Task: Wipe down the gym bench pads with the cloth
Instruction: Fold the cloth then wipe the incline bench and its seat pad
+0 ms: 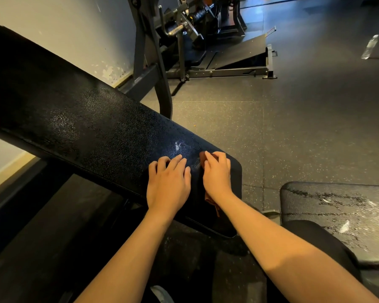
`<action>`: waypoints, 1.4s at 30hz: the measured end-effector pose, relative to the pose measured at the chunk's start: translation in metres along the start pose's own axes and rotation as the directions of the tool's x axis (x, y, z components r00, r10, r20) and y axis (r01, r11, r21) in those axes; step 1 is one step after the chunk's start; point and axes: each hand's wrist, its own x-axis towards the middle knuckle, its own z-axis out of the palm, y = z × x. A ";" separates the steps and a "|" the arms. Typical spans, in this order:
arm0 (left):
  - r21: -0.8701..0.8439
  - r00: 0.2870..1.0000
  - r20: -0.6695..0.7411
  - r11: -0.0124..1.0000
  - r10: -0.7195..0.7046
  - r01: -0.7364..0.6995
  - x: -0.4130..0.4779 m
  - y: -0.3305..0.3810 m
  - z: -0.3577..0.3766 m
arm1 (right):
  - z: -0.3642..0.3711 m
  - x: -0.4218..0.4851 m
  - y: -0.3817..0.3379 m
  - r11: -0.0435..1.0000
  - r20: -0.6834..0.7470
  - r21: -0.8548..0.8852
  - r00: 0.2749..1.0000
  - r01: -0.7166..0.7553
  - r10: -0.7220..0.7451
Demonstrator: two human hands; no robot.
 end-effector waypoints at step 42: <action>-0.858 0.848 0.494 0.052 -0.190 0.512 0.004 0.054 -0.036 | -0.084 -0.054 -0.010 0.785 0.143 0.582 0.977 -0.211 0.156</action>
